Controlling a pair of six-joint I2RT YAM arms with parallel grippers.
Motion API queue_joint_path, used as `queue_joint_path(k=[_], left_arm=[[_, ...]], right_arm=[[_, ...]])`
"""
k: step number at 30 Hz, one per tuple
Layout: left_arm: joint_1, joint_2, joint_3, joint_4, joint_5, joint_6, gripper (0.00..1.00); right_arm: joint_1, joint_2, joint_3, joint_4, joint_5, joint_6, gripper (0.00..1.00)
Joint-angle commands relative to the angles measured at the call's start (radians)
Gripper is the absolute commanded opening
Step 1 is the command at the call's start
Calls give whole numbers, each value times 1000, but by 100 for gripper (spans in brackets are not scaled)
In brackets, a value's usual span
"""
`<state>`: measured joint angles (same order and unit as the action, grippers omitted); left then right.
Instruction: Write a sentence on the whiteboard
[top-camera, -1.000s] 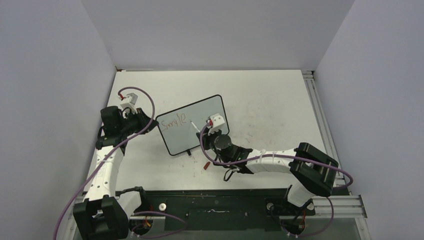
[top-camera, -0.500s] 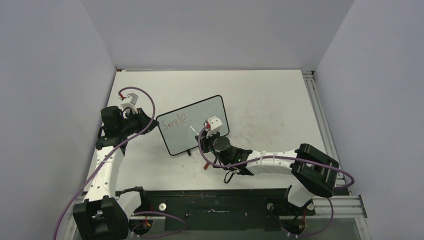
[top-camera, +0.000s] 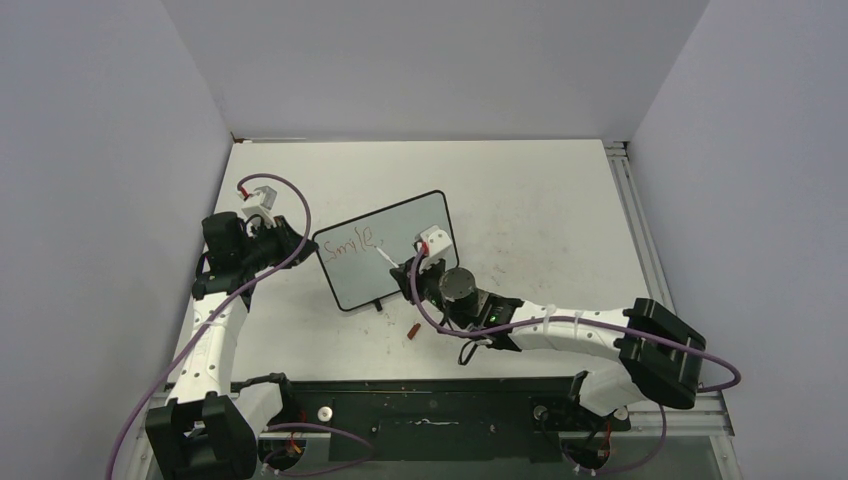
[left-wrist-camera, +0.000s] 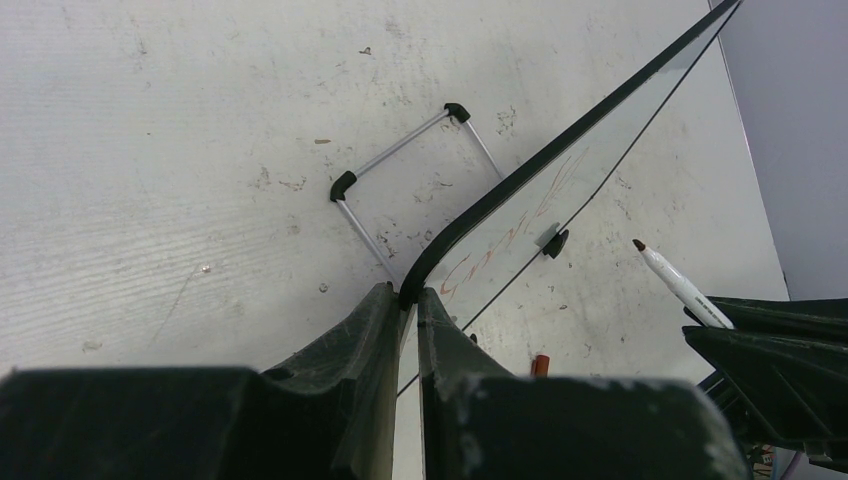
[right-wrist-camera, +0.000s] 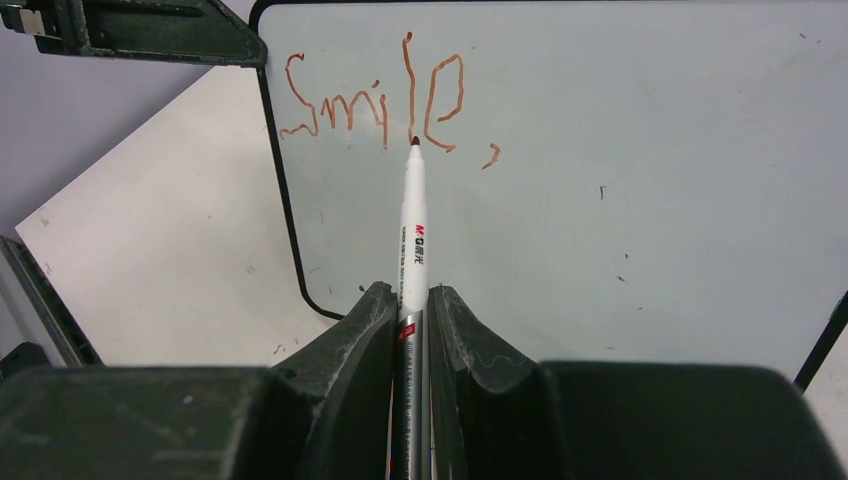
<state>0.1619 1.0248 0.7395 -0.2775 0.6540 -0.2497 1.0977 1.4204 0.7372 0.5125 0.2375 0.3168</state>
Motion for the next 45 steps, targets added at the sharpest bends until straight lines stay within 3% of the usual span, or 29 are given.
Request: queue_joint_path(k=[1, 45], left_arm=[[-17, -2, 16, -20, -7, 12, 9], [-21, 6, 21, -17, -4, 10, 9]], right_arm=[[-43, -39, 37, -1, -46, -28, 5], [-116, 102, 99, 31, 22, -41, 5]])
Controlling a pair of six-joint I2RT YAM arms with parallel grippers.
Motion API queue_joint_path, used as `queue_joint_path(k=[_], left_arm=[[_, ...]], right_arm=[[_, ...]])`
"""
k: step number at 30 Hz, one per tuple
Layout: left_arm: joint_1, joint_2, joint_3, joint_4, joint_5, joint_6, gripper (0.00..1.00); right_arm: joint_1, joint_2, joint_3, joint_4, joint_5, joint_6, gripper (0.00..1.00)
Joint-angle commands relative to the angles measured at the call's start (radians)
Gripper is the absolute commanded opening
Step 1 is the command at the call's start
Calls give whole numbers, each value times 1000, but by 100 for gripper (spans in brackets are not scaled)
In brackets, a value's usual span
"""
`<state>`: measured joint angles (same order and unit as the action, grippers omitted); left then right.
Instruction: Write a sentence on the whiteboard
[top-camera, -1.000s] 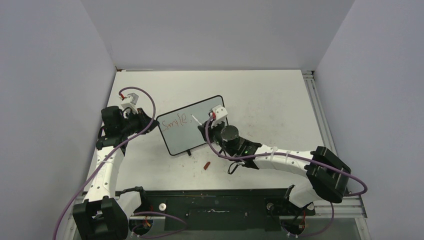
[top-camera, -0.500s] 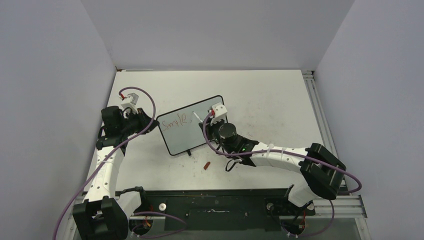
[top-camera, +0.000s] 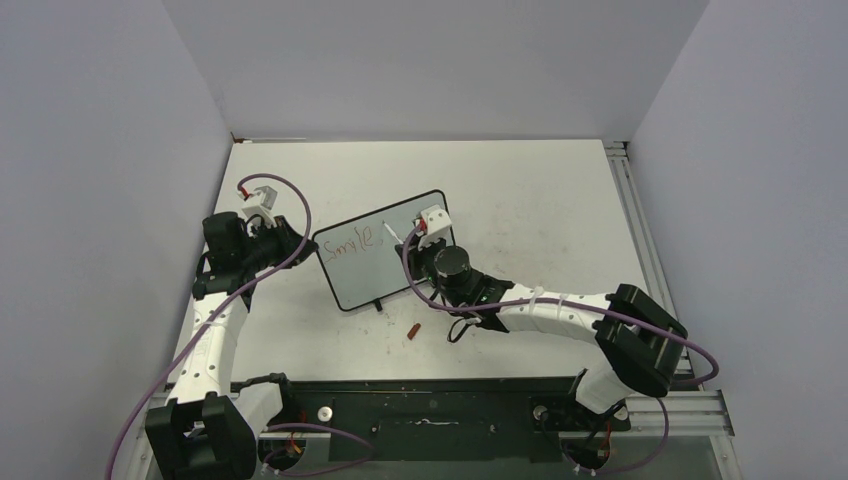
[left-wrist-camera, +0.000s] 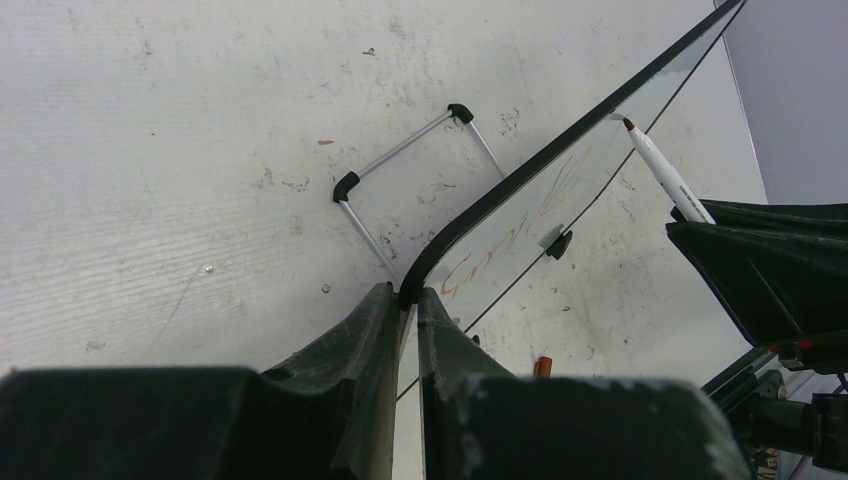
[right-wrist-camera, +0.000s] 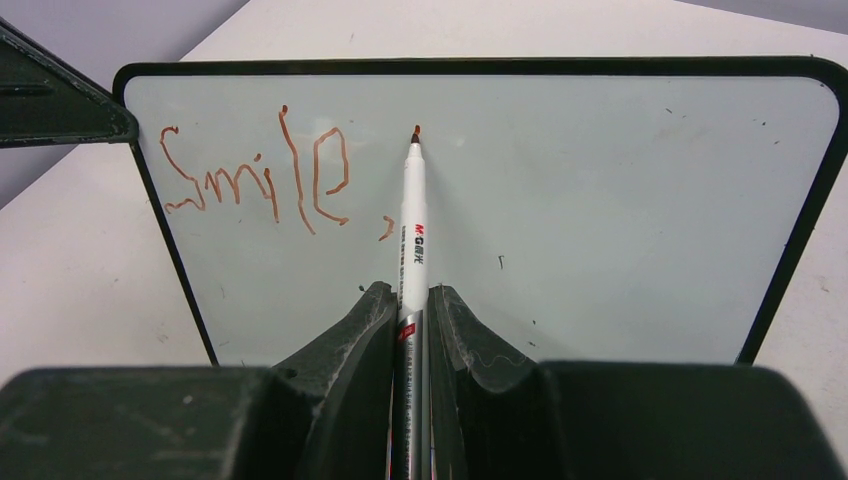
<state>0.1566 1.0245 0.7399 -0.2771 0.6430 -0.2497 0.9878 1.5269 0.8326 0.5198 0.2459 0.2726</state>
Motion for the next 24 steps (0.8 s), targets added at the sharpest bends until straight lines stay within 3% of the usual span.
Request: queue_joint_path(k=[1, 12, 24], left_arm=[[-17, 6, 21, -17, 7, 10, 8], [-18, 2, 19, -17, 10, 10, 9], [-19, 0, 17, -17, 5, 10, 9]], right_arm=[[-7, -9, -5, 21, 16, 8, 5], [5, -44, -108, 13, 8, 84, 5], [46, -77, -104, 12, 46, 63, 5]])
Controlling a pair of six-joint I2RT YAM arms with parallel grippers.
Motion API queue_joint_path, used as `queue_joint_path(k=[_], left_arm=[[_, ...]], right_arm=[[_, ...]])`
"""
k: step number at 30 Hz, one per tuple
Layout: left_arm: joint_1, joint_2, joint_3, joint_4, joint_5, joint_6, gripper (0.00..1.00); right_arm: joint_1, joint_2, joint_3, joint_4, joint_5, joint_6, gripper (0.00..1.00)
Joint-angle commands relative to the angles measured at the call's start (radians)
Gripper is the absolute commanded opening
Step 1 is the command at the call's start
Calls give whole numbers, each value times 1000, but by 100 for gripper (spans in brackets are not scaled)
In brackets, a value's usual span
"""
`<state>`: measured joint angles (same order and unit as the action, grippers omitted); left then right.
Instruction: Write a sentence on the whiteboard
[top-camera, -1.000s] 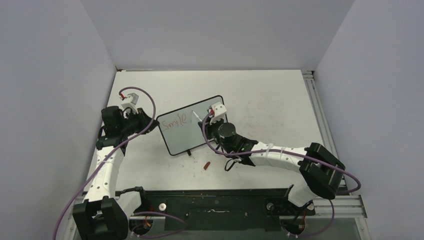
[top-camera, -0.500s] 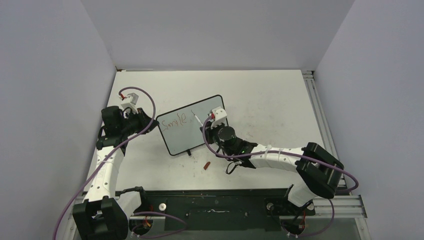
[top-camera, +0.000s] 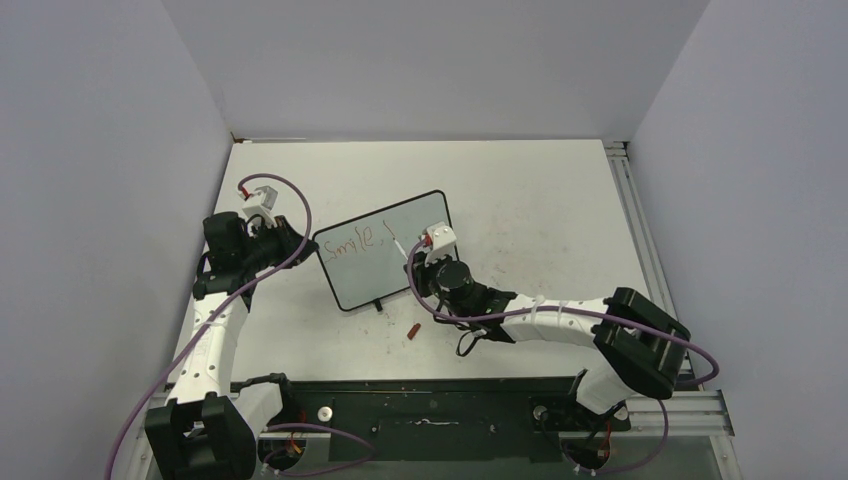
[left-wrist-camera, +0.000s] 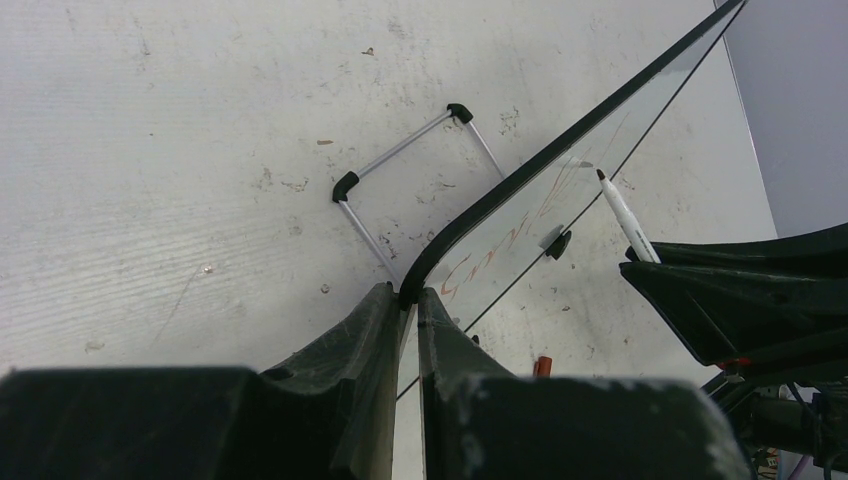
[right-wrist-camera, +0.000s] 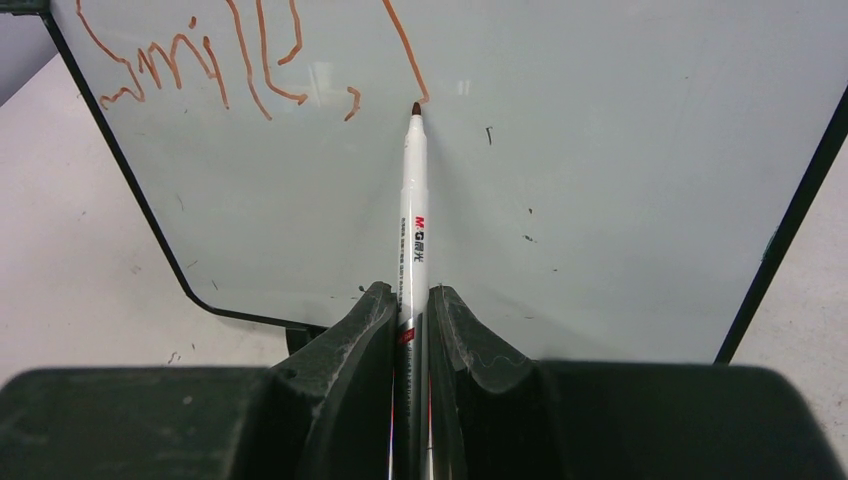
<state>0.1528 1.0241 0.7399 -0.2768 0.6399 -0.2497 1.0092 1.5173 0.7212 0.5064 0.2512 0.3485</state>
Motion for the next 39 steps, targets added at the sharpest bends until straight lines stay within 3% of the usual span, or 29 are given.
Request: queue_joint_path(k=[1, 39], left_arm=[[-16, 1, 18, -18, 8, 10, 9], [-16, 7, 19, -19, 6, 10, 9]], right_arm=[[30, -73, 11, 23, 48, -19, 5], [2, 27, 104, 17, 100, -38, 5]])
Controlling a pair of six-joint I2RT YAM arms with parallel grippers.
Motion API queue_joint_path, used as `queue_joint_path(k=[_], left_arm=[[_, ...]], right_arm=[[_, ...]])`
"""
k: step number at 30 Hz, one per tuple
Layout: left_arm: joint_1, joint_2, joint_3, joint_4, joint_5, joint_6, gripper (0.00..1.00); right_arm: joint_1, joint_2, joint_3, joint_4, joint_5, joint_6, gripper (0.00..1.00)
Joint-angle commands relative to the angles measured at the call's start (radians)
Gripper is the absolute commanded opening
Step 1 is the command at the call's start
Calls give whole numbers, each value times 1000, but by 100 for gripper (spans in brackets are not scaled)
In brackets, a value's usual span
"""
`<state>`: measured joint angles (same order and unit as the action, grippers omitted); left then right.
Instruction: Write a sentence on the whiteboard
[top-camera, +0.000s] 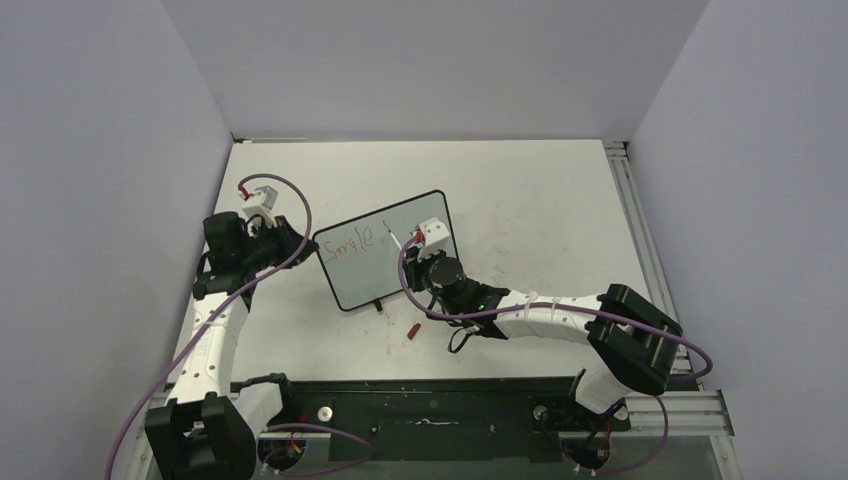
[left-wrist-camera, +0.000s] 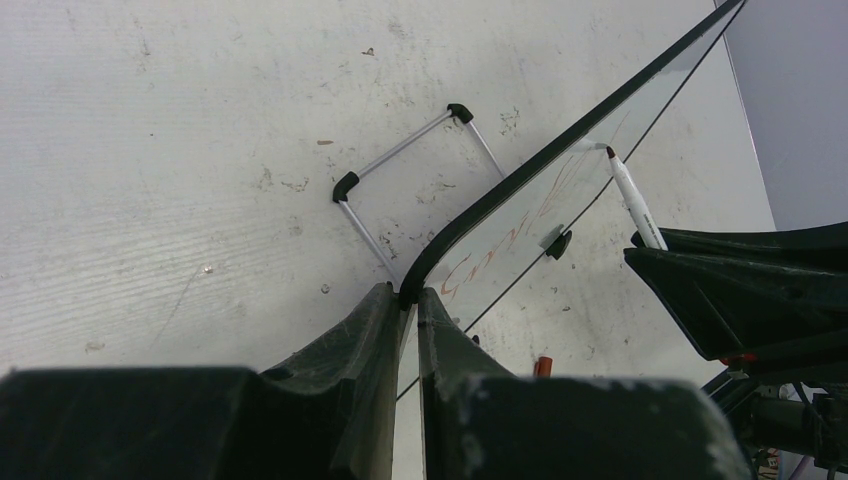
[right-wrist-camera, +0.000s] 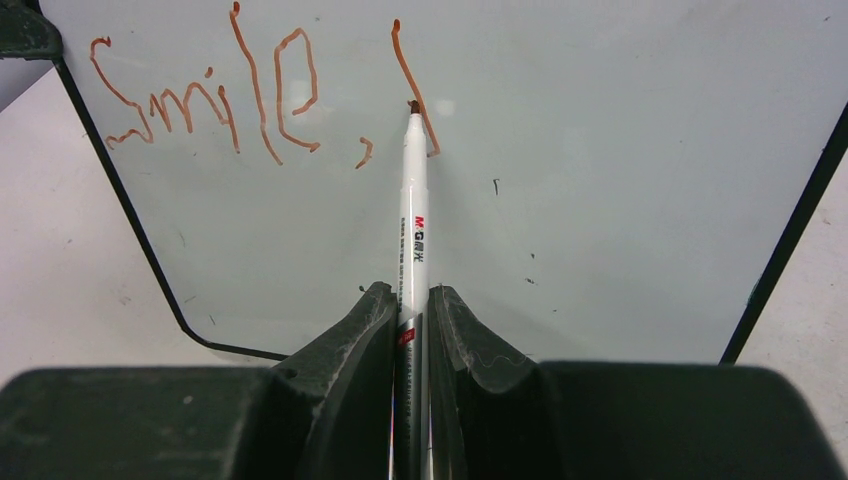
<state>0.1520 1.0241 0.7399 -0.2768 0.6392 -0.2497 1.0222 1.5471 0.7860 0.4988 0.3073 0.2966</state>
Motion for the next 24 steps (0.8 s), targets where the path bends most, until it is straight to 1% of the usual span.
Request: queue_joint_path(k=[1, 24], left_arm=[[-14, 7, 20, -19, 8, 10, 9], [-15, 8, 21, -16, 14, 9, 9]], right_arm=[[-13, -7, 37, 22, 49, 15, 5], [-24, -43, -33, -4, 67, 65, 5]])
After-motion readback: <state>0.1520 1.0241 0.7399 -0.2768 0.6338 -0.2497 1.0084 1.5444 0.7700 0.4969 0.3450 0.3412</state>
